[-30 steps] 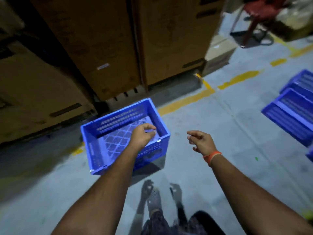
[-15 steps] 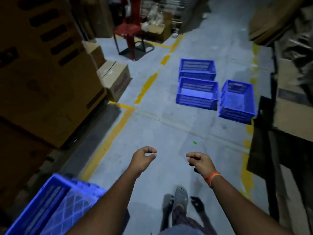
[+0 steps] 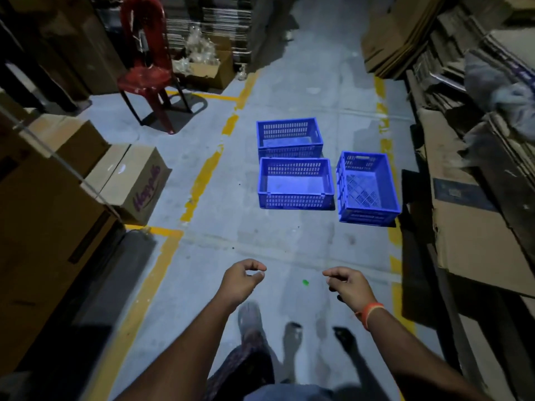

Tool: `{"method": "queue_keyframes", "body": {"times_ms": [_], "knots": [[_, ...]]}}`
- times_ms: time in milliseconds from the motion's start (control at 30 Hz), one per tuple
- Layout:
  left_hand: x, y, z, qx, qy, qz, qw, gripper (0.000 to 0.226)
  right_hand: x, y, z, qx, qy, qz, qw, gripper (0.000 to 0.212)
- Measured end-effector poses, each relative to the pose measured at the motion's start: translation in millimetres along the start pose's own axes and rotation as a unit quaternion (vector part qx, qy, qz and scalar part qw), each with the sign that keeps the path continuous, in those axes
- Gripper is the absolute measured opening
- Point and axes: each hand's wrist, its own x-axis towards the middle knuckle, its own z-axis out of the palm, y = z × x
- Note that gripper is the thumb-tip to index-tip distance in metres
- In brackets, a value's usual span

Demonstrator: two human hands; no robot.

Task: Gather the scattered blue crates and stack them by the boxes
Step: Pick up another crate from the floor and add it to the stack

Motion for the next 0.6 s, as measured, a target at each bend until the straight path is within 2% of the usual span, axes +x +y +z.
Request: {"method": "queue_keyframes", "body": {"times_ms": [267, 600], "knots": [[191.0, 56.3, -43.9, 0.037, -0.036, -0.009, 0.999, 0.007, 145.4, -67.6, -9.7, -0.025, 0.033, 0.043, 0.998, 0.018], [381.2, 160.9, -58.6, 0.078, -0.075, -0.003, 0.994, 0.008, 315.7, -158.2, -55.5, -0.039, 0.071, 0.012, 0.997, 0.018]]}}
